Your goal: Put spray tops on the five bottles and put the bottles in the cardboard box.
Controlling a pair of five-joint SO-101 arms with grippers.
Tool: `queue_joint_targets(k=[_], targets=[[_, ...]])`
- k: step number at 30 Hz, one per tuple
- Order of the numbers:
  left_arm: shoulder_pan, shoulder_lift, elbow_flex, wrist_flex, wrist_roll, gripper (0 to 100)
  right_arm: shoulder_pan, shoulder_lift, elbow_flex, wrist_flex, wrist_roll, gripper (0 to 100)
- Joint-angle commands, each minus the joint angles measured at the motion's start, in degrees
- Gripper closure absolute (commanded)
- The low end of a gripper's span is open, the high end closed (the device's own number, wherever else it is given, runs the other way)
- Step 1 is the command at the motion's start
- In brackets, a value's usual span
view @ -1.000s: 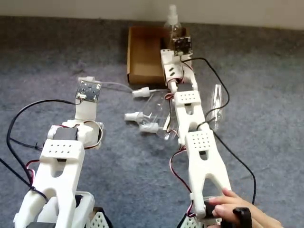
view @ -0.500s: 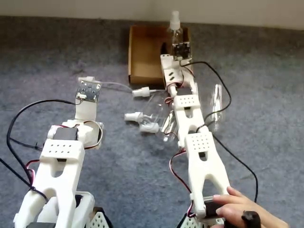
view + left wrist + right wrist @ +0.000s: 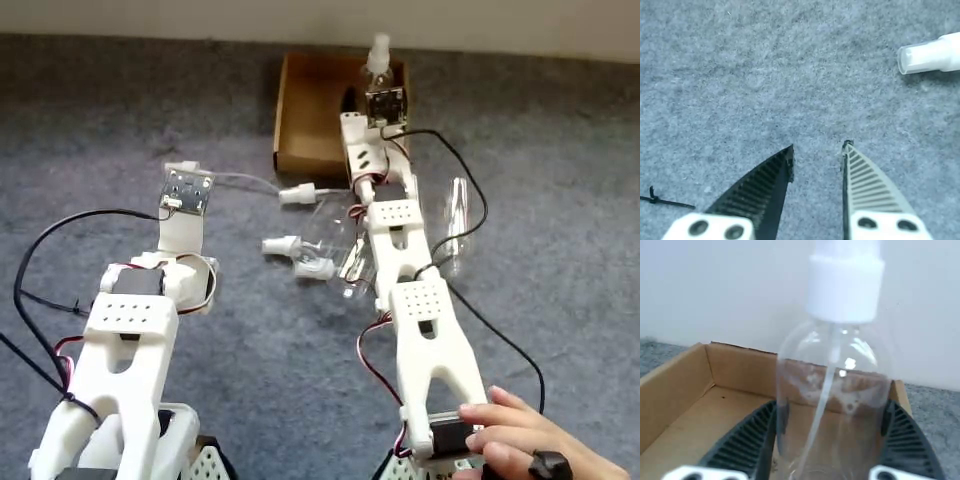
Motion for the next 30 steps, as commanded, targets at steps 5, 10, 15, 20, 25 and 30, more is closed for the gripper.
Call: queue_joint_targets(k=[5, 10, 15, 20, 25, 30], targets=[[1.01, -0.48, -0.40, -0.79, -0.53, 84, 1.63, -1.10, -12.35, 8.75, 0.26, 73.4], [1.01, -0.48, -0.40, -0.79, -0.53, 84, 1.98, -2.51, -16.75, 11.91, 0.44, 73.4], [1.01, -0.48, -0.40, -0.79, -0.53, 84, 2.15, -4.79, -16.75, 17.10, 0.35, 73.4], [1.01, -0.48, -0.40, -0.79, -0.53, 84, 2.15, -7.87, -16.75, 19.12, 0.26, 73.4], [1.10, -0.48, -0.40, -0.79, -0.53, 84, 2.15, -10.15, -16.75, 19.12, 0.26, 73.1], [1.10, -0.48, -0.40, -0.79, -0.53, 84, 1.63, -11.74, -16.75, 18.86, 0.18, 73.1]])
